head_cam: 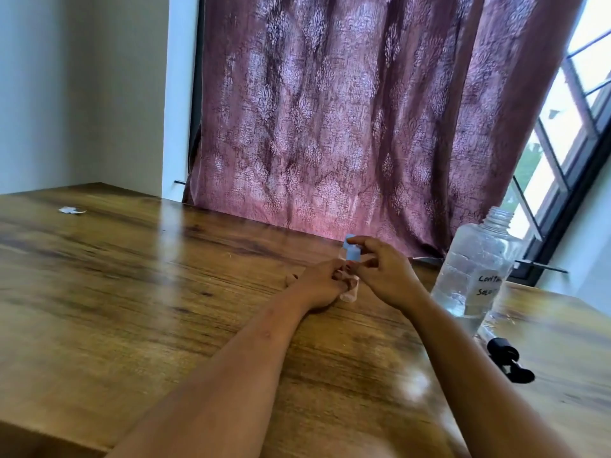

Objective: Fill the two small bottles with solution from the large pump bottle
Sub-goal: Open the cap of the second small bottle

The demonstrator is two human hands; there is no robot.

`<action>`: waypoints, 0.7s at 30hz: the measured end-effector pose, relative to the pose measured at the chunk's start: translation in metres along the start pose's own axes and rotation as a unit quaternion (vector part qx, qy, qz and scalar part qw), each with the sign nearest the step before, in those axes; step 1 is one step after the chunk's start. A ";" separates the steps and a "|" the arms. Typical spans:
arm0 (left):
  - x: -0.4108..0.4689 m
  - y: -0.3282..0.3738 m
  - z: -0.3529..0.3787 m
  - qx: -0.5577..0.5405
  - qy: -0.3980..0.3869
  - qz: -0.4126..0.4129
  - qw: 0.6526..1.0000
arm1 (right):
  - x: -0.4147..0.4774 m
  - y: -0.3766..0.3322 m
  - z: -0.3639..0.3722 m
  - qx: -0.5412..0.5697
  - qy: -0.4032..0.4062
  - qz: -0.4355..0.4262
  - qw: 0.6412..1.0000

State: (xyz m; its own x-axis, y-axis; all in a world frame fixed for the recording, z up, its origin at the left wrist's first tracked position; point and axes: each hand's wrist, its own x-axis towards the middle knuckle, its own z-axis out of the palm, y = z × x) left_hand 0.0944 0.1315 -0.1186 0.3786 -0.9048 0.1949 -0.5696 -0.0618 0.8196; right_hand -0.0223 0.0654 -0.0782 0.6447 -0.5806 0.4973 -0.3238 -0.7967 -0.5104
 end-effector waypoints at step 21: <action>-0.003 0.003 0.008 -0.006 -0.041 0.051 0.998 | 0.000 0.004 -0.013 -0.035 0.008 -0.011 0.999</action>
State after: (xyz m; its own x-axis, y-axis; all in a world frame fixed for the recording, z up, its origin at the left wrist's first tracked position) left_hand 0.0859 0.1303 -0.1212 0.2576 -0.9379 0.2324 -0.5927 0.0366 0.8046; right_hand -0.0330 0.0603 -0.0712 0.6405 -0.5655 0.5196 -0.3574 -0.8184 -0.4500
